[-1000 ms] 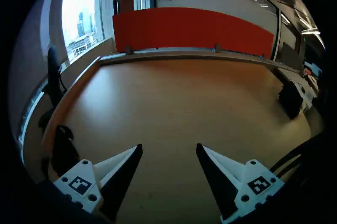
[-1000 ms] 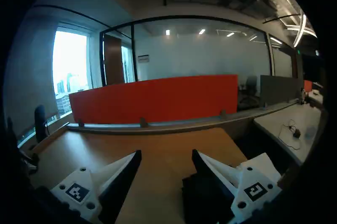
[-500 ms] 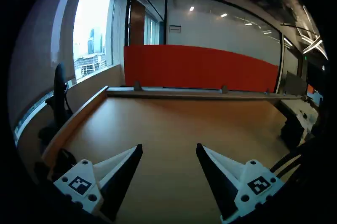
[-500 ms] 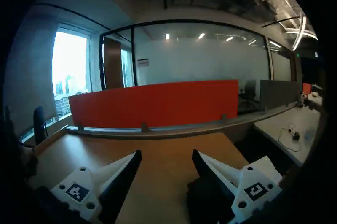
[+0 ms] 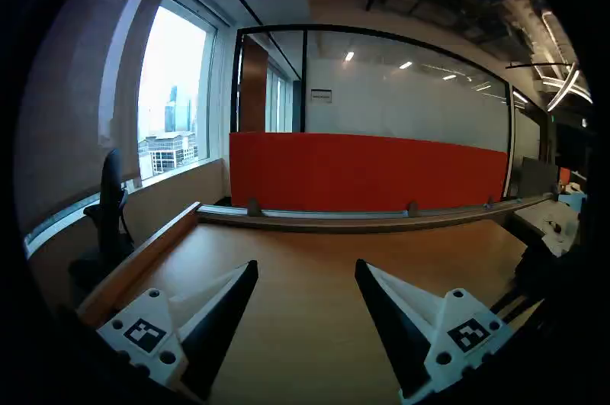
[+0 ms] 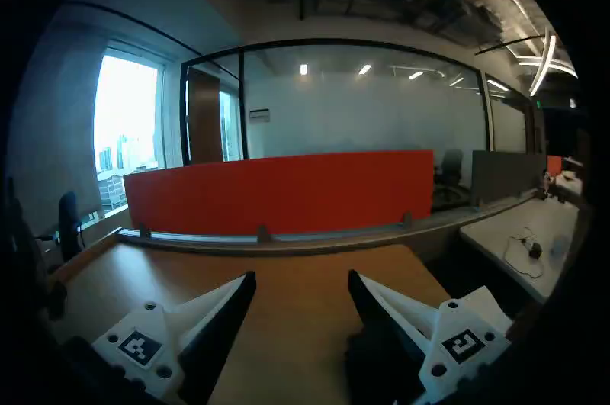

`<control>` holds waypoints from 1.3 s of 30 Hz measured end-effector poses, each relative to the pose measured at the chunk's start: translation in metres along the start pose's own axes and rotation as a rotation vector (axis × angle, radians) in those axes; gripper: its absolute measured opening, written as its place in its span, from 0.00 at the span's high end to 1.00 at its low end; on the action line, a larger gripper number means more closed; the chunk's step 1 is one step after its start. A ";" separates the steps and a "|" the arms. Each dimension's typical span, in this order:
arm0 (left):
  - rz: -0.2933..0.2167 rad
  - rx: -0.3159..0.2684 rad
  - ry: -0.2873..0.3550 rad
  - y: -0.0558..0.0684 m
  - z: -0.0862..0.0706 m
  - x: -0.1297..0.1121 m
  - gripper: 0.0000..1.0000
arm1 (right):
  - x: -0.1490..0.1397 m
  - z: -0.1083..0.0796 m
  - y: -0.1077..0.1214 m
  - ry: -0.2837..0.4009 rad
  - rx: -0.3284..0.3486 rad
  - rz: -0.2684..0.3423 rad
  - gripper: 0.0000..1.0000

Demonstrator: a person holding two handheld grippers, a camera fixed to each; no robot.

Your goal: Fold towel

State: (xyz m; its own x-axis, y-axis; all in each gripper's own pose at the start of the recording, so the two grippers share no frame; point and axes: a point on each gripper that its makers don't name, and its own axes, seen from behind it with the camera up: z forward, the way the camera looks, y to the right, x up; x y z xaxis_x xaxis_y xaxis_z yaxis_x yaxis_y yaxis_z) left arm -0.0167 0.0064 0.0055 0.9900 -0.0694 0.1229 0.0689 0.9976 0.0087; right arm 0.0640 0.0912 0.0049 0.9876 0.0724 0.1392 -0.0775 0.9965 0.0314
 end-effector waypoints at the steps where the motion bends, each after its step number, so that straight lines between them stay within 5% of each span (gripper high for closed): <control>1: 0.001 -0.001 0.006 0.000 0.002 0.002 0.06 | 0.001 0.000 -0.003 0.003 0.001 -0.001 0.07; 20: 0.028 -0.026 0.112 0.003 0.020 0.040 0.06 | 0.020 0.020 -0.070 0.065 0.007 -0.016 0.07; 39: 0.017 -0.047 0.140 0.004 0.031 0.039 0.05 | 0.028 0.025 -0.091 0.067 -0.018 -0.021 0.07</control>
State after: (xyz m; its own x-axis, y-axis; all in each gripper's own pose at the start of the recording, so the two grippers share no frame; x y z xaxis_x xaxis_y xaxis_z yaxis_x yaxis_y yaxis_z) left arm 0.0181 0.0075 0.0412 0.9984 -0.0549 -0.0166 0.0542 0.9977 -0.0395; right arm 0.0953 0.0018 0.0311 0.9960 0.0537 0.0718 -0.0549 0.9984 0.0154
